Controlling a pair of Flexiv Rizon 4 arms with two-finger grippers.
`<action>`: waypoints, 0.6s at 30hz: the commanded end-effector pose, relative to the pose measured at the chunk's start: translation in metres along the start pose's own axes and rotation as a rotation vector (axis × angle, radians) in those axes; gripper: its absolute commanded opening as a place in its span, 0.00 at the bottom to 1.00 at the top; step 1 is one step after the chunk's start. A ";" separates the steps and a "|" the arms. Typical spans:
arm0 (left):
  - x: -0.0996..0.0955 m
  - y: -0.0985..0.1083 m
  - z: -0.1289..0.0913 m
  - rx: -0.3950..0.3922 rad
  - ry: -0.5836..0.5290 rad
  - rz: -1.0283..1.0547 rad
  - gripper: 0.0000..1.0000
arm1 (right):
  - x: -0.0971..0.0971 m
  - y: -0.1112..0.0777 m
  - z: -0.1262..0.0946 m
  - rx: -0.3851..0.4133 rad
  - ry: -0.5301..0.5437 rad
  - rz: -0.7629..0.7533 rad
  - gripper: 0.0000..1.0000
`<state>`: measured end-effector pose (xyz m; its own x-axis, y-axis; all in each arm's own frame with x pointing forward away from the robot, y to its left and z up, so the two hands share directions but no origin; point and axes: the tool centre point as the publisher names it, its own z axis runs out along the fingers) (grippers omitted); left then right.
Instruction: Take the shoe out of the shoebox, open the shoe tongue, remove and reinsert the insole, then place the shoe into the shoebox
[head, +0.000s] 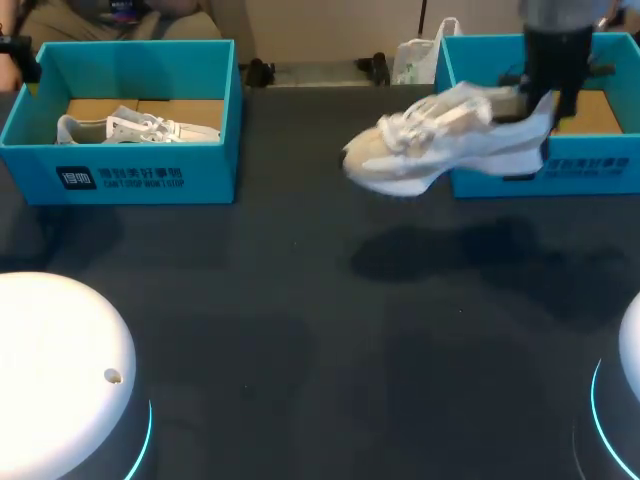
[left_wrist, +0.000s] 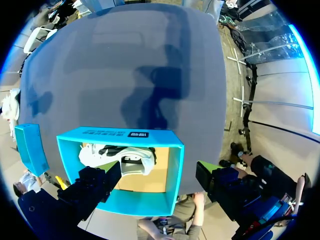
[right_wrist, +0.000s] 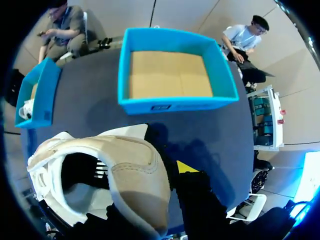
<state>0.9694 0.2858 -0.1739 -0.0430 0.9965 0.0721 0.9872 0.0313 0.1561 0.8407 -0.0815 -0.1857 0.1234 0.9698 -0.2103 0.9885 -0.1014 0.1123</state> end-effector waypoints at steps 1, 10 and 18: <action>0.000 -0.002 0.000 -0.003 0.002 0.000 1.00 | 0.010 -0.006 0.008 -0.043 -0.009 0.004 0.00; 0.000 -0.002 0.000 -0.003 0.002 0.000 1.00 | 0.010 -0.006 0.008 -0.043 -0.009 0.004 0.00; 0.000 -0.002 0.000 -0.003 0.002 0.000 1.00 | 0.050 -0.039 0.021 -0.084 0.047 -0.003 0.00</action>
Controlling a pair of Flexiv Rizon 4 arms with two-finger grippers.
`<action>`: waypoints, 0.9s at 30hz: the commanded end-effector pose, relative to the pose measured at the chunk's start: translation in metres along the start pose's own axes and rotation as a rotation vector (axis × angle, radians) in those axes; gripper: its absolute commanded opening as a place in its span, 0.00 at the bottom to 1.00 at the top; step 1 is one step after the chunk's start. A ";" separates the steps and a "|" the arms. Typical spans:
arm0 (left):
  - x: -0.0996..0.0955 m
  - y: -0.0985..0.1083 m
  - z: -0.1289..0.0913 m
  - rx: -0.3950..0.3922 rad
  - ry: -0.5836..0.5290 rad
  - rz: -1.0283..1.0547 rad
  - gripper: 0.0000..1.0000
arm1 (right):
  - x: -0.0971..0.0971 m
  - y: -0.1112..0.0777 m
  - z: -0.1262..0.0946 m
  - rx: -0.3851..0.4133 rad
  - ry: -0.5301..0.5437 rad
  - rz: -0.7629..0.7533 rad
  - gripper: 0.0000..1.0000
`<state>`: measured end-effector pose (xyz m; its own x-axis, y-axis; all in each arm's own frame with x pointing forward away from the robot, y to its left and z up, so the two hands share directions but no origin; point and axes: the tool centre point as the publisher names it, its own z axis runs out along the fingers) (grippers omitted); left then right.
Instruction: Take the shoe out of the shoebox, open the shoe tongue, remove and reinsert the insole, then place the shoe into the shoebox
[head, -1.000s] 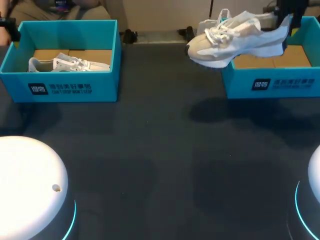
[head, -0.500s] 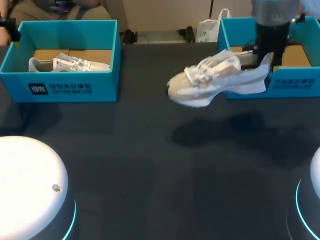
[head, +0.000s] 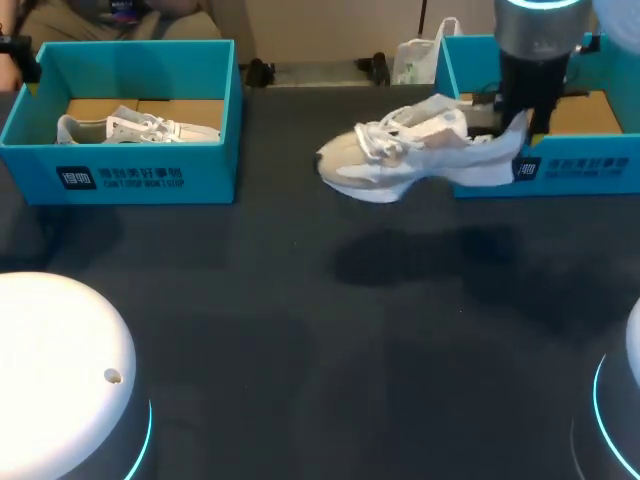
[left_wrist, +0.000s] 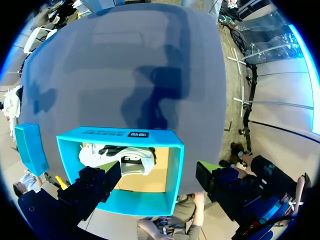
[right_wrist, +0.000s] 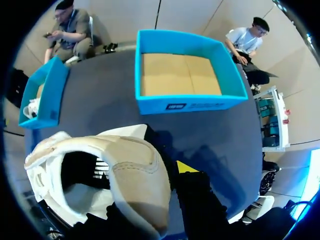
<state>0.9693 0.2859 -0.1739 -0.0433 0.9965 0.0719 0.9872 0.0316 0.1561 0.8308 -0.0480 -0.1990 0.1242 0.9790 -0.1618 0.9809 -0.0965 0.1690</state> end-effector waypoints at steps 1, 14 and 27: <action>0.000 -0.002 0.000 -0.003 0.002 0.000 1.00 | 0.023 -0.036 0.020 -0.019 0.019 -0.010 0.00; 0.000 -0.002 0.000 -0.003 0.002 0.000 1.00 | 0.086 -0.109 0.037 0.010 0.011 -0.031 0.00; 0.000 -0.002 0.000 -0.003 0.002 0.000 1.00 | 0.086 -0.109 0.037 0.010 0.011 -0.031 0.00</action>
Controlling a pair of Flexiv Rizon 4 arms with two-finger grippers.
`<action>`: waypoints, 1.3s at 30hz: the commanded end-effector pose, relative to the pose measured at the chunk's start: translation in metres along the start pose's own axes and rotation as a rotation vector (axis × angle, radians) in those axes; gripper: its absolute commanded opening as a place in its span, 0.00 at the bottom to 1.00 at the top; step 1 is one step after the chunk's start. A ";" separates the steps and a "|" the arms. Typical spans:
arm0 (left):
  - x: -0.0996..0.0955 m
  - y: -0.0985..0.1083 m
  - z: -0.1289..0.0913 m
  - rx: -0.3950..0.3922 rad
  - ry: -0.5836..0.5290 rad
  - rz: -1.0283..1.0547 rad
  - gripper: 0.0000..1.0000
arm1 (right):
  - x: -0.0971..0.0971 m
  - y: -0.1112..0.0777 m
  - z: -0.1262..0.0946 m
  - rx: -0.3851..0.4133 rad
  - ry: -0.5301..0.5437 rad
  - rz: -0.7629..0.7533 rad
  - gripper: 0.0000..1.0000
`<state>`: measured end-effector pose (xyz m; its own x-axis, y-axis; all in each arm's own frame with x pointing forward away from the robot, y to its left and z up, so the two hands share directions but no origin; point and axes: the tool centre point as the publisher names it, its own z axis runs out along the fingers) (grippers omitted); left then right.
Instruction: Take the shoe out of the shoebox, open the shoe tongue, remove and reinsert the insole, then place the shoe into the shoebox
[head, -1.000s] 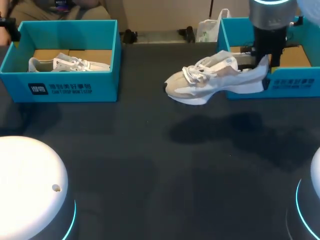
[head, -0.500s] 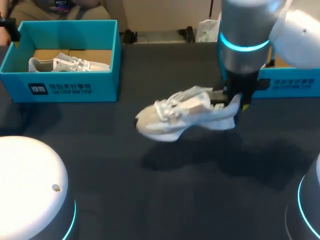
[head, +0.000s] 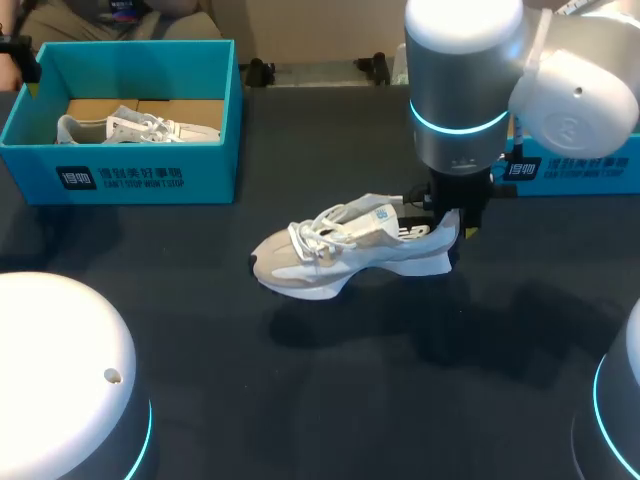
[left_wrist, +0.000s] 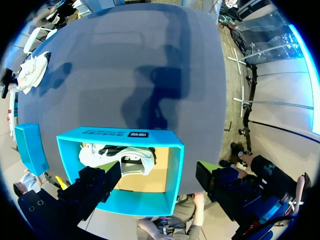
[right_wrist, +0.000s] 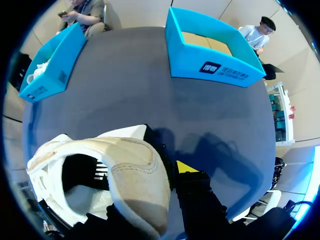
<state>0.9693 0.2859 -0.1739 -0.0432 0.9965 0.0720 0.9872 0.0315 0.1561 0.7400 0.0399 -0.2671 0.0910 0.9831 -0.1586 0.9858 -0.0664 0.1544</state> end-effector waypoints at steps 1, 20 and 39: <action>0.000 -0.002 0.000 -0.003 0.002 0.000 1.00 | 0.006 -0.001 0.000 -0.007 0.019 -0.003 0.00; 0.000 -0.002 0.000 -0.003 0.002 0.000 1.00 | 0.092 -0.058 0.060 0.045 0.028 -0.054 0.00; 0.000 -0.002 0.000 -0.003 0.002 0.000 1.00 | 0.097 -0.057 0.082 0.058 -0.003 -0.046 0.00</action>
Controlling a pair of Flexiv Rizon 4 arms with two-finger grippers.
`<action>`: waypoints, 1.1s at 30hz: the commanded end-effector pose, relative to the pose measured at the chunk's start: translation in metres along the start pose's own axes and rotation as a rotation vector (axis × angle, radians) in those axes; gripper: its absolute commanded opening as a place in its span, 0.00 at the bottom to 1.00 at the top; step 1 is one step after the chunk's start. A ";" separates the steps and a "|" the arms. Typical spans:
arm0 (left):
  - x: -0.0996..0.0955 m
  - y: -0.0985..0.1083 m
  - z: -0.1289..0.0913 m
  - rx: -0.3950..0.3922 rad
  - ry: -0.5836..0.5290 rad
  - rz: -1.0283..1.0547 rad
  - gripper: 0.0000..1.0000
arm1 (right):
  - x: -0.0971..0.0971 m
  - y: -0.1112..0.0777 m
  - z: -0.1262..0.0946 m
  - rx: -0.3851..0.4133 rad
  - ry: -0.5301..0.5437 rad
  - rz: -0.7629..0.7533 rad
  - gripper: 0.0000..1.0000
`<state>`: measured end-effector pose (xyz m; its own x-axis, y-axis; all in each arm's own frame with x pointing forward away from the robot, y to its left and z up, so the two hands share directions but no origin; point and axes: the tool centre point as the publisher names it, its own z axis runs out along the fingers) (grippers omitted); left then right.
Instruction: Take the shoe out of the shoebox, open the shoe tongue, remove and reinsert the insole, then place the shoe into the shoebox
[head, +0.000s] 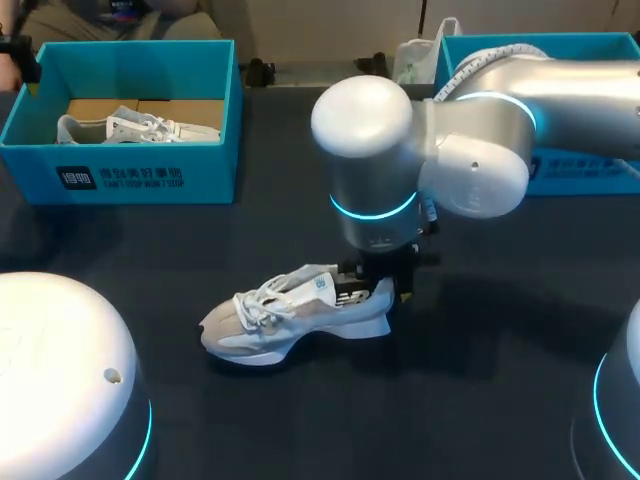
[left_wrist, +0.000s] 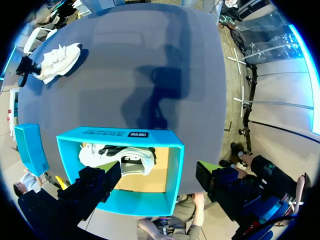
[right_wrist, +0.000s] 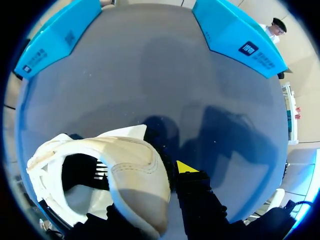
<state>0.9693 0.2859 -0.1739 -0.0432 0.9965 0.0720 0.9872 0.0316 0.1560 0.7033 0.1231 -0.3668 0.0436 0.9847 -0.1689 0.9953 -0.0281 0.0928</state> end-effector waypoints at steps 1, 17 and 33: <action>0.000 -0.002 0.000 -0.003 0.002 0.000 1.00 | 0.003 0.000 0.005 0.003 -0.005 0.009 0.00; 0.000 -0.002 0.000 -0.003 0.002 0.000 1.00 | 0.004 -0.006 0.021 0.022 -0.030 0.046 0.01; 0.000 -0.002 0.000 -0.003 0.002 0.000 1.00 | -0.002 -0.006 -0.002 0.016 0.045 0.044 1.00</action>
<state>0.9693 0.2859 -0.1739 -0.0432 0.9965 0.0720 0.9873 0.0315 0.1560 0.6995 0.1340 -0.3806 0.0856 0.9858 -0.1446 0.9940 -0.0745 0.0806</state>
